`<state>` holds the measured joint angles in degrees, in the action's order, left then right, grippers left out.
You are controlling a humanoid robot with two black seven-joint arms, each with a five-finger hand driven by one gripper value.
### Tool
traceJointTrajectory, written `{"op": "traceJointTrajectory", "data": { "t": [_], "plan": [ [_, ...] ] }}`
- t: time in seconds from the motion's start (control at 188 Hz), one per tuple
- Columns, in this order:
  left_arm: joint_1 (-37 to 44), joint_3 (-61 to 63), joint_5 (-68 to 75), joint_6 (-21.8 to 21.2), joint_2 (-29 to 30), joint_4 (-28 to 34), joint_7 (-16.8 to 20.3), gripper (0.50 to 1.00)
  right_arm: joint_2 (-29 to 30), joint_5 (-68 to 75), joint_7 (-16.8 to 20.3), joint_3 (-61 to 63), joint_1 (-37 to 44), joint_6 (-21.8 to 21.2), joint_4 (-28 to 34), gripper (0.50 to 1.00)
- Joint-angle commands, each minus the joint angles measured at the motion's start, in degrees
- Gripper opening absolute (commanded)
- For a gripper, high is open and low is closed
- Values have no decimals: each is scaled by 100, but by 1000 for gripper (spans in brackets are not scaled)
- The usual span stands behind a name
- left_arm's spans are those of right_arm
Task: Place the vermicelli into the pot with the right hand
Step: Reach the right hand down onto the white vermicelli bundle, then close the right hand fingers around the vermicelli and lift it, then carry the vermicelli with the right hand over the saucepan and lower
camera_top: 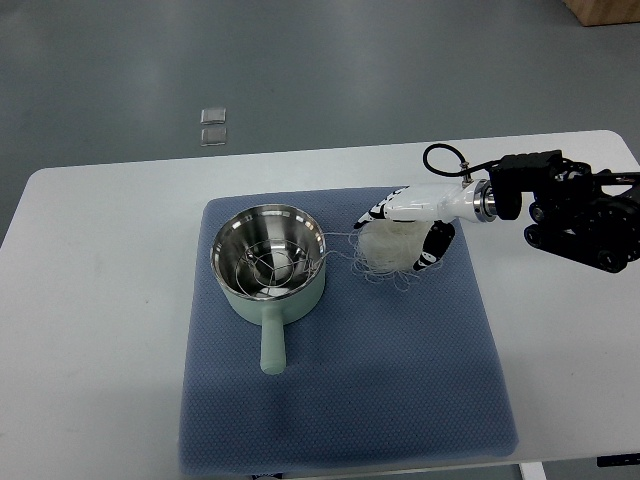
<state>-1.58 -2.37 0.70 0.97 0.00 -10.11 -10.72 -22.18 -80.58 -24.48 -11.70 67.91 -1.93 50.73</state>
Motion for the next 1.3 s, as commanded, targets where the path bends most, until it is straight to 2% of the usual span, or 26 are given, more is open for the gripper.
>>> {"op": "traceJointTrajectory", "data": {
  "t": [0.0, 0.212, 0.244, 0.308, 0.351, 0.356, 0.366, 0.372, 0.377, 0.382, 0.388, 0.393, 0.398, 0.404, 0.409, 0.414, 0.42, 0.425, 0.563, 0.685, 0.823, 1.03, 1.296],
  "plan": [
    [0, -9, 0, 0, 0, 0, 0, 1000, 108, -10, 67, -70, -6, 88, -160, 930],
    [0, -9, 0, 0, 0, 0, 0, 1000, 302, -19, 207, -386, -15, 316, -450, 917],
    [0, -18, 0, 0, 0, 0, 0, 1000, 310, -19, 207, -404, -6, 334, -450, 905],
    [0, -9, 0, 0, 0, 0, 0, 1000, 302, -19, 207, -421, -6, 334, -450, 846],
    [0, -9, 0, 0, 0, 0, 0, 1000, 302, -19, 198, -421, -6, 334, -442, 787],
    [0, -9, 0, 0, 0, 0, 0, 1000, 302, -19, 207, -421, -6, 334, -442, 760],
    [0, -9, 0, 0, 0, 0, 0, 1000, 302, -19, 207, -421, -6, 334, -442, 760],
    [0, -18, 0, 0, 0, 0, 0, 1000, 302, -19, 199, -421, -6, 334, -442, 726],
    [0, -18, 0, 0, 0, 0, 0, 1000, 302, -19, 198, -421, -6, 334, -442, 725],
    [0, -18, 0, 0, 0, -9, 0, 1000, 302, -19, 198, -421, -6, 334, -442, 683],
    [0, -18, 0, 0, 0, -9, 0, 1000, 302, -19, 198, -421, -6, 334, -442, 682],
    [0, -9, 0, 0, 0, 0, 0, 1000, 302, -19, 207, -421, -6, 334, -442, 640],
    [0, -9, 0, 0, 0, 0, 0, 1000, 302, -19, 207, -421, -6, 334, -442, 639],
    [0, -18, 0, 0, 0, 0, 0, 1000, 302, -19, 207, -421, -6, 334, -442, 593],
    [0, -18, 0, 0, 0, 0, 0, 1000, 302, -19, 207, -421, -6, 334, -442, 592],
    [0, -18, 0, 0, 0, 0, 0, 1000, 293, -19, 207, -421, -6, 334, -442, 546],
    [0, -18, 0, 0, 0, 0, 0, 1000, 293, -19, 207, -421, -6, 334, -442, 545],
    [0, -9, 0, 0, 0, 0, 0, 1000, 293, -19, 207, -421, -6, 334, -450, 500],
    [0, -9, 0, 0, 0, -9, 0, 1000, 293, -10, 357, -386, -24, 387, -450, 500],
    [0, -9, 0, 0, 0, -9, 0, 1000, 249, 34, 339, -333, -24, 914, -442, 500],
    [0, -9, 0, 0, 0, -9, 0, 1000, 187, 139, 251, -140, 169, 1265, -433, 500],
    [0, -9, 0, 0, 0, -9, 0, 1000, 222, 201, 31, 624, 530, 1222, -248, 500],
    [0, -18, 0, 0, 0, -9, 0, 1000, 583, 227, -13, 730, 1048, 993, 262, 500]
  ]
}}
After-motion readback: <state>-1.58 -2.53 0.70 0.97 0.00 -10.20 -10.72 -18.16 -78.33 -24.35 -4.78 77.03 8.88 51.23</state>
